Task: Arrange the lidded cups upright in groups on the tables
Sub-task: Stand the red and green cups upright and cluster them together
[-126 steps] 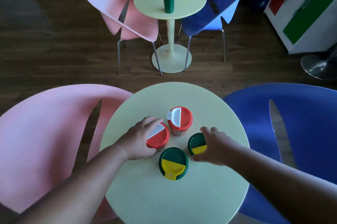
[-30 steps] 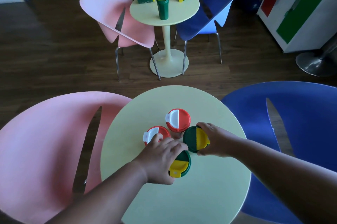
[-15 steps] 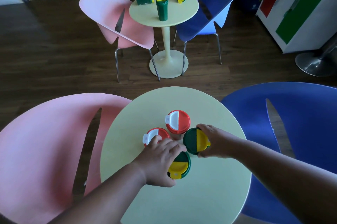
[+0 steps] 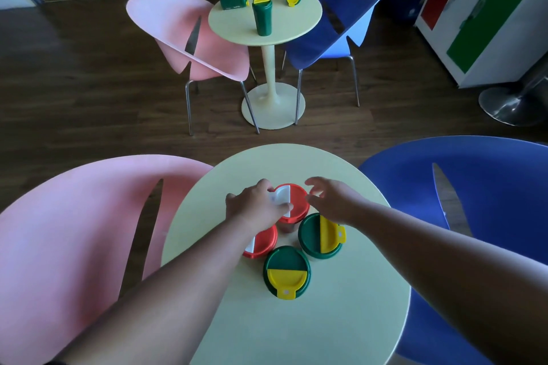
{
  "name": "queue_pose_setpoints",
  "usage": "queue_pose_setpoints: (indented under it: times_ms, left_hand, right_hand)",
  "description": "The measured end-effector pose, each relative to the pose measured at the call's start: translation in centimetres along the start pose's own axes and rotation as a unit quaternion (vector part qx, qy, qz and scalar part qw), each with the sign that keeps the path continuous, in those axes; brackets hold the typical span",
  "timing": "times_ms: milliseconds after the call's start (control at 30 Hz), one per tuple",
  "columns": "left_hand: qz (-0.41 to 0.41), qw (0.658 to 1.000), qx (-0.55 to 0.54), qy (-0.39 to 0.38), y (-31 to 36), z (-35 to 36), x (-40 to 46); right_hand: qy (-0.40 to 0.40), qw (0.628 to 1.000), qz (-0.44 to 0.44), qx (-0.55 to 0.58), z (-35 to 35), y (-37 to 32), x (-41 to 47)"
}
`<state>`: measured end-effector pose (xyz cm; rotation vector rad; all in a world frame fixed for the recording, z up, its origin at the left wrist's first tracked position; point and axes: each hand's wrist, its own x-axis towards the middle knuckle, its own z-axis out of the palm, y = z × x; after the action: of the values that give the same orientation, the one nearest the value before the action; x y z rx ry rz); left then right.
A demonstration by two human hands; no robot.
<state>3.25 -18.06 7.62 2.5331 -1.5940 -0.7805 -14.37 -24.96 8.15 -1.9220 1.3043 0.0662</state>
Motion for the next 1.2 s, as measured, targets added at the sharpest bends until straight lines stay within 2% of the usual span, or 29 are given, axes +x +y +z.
queue_pose_setpoints:
  times_ms: [200,467,700,1200]
  left_hand:
    - [0.047,0.999,0.006,0.006,0.6,0.1,0.8]
    - [0.182,0.98,-0.033,-0.075,0.2,-1.2,2.9]
    - [0.194,0.973,-0.077,-0.096,0.1,-1.4,3.0]
    - [0.204,0.972,-0.1,-0.054,-1.7,-0.7,2.6]
  right_hand:
    - [-0.004,1.0,0.016,-0.008,0.6,-0.7,1.3]
    - [-0.015,0.999,0.039,-0.007,1.3,-0.1,0.3]
    - [-0.01,0.999,0.041,-0.003,1.8,-0.2,-0.2]
    - [-0.015,1.0,0.023,-0.006,1.8,-0.4,-0.4]
